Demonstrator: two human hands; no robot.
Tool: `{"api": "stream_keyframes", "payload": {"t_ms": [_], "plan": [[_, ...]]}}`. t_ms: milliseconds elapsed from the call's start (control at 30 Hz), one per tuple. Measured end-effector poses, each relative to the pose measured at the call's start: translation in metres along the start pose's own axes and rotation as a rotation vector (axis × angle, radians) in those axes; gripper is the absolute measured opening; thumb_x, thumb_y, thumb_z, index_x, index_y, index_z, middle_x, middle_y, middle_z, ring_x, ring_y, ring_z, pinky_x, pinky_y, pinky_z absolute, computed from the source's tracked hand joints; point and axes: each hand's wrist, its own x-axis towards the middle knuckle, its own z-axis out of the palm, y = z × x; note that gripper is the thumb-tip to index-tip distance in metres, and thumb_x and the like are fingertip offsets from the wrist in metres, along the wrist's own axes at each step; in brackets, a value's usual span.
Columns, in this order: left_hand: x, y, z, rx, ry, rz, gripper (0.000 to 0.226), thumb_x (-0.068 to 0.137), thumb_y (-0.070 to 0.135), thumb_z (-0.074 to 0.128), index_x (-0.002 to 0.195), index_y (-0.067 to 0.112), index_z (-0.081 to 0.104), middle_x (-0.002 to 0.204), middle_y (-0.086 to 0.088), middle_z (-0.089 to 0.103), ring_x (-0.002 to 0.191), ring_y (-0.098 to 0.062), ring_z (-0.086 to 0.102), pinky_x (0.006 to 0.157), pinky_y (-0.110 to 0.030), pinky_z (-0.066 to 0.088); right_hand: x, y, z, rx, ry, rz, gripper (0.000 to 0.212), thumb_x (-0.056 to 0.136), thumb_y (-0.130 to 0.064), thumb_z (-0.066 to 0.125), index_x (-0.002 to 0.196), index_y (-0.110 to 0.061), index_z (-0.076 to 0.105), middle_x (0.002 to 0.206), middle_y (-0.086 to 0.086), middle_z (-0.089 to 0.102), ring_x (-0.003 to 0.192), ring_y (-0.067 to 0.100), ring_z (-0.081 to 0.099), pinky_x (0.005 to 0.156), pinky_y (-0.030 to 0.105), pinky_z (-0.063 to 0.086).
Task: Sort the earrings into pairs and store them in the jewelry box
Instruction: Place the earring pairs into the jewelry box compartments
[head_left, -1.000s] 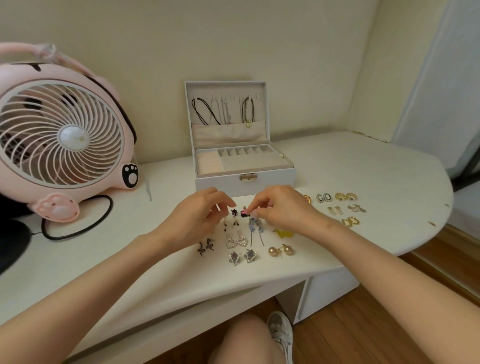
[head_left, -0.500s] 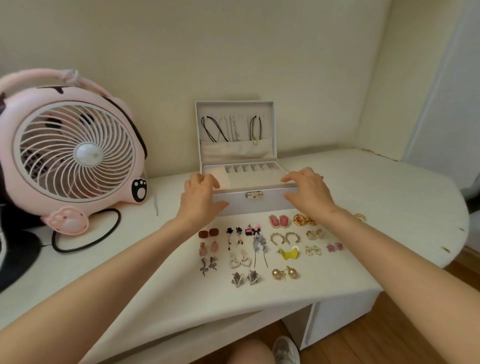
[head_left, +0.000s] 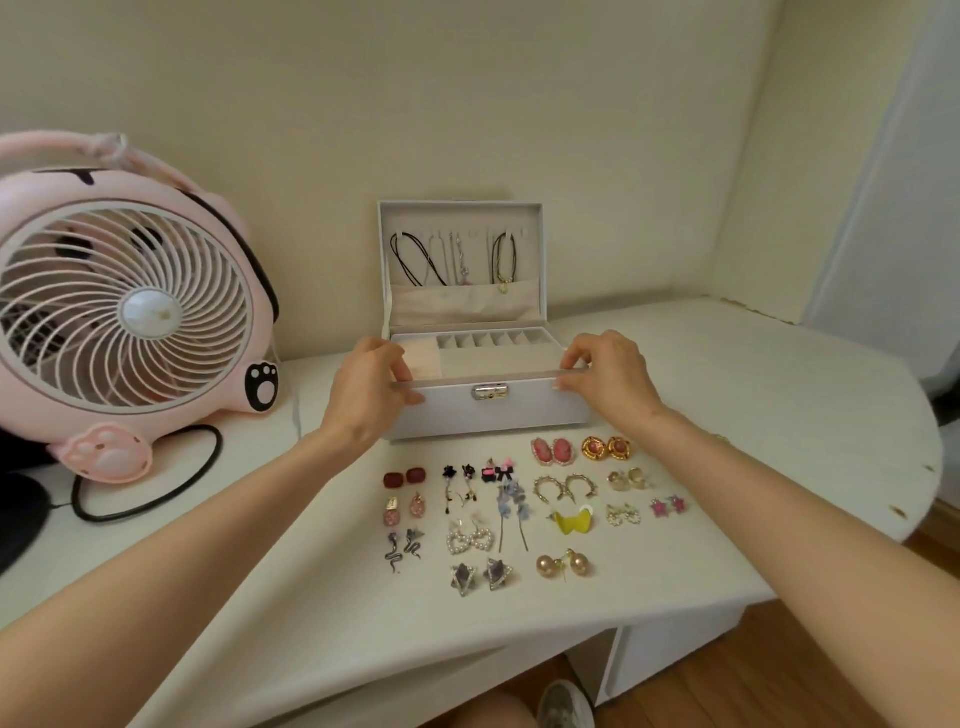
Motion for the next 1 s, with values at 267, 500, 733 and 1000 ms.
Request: {"api": "stream_keyframes", "payload": {"t_ms": [267,500,733,1000], "plan": [[-0.017,-0.012,-0.025,0.022,0.013,0.010,0.016,0.074,-0.011,0.068,0.073,0.001,0.057,0.116,-0.015,0.051,0.099,-0.018,0.043,0.059,0.003,0.036,-0.011,-0.015,0.004,0.098,-0.034,-0.065,0.013,0.075,-0.014,0.076,0.087,-0.012,0.072,0.098,0.007,0.058,0.089,0.015,0.050,0.076,0.022,0.035],[-0.025,-0.023,-0.037,0.297,-0.038,0.036,0.022,0.075,0.018,0.075,0.090,0.007,0.063,0.114,-0.011,0.056,0.103,-0.029,0.051,0.077,-0.030,0.037,-0.019,-0.016,0.008,0.071,-0.067,-0.122,0.021,0.076,-0.020,0.075,0.095,-0.019,0.068,0.100,0.001,0.059,0.089,0.013,0.053,0.076,0.025,0.039],[-0.041,0.054,0.002,0.338,-0.058,0.438,0.025,0.090,0.038,0.054,0.100,0.015,0.055,0.085,0.001,0.065,0.081,-0.019,0.061,0.073,-0.034,0.051,-0.026,-0.006,-0.011,-0.292,-0.185,-0.077,0.008,0.078,-0.020,0.072,0.083,-0.026,0.071,0.092,-0.009,0.069,0.092,0.014,0.062,0.070,0.025,0.041],[-0.036,0.103,0.058,0.757,-0.396,0.494,0.041,0.092,0.046,0.047,0.104,0.010,0.059,0.101,-0.010,0.066,0.095,-0.027,0.061,0.066,-0.030,0.035,-0.030,-0.003,-0.001,-0.414,-0.332,-0.104,0.024,0.076,-0.034,0.074,0.098,-0.025,0.073,0.102,-0.002,0.070,0.098,0.019,0.062,0.071,0.025,0.041]]}}
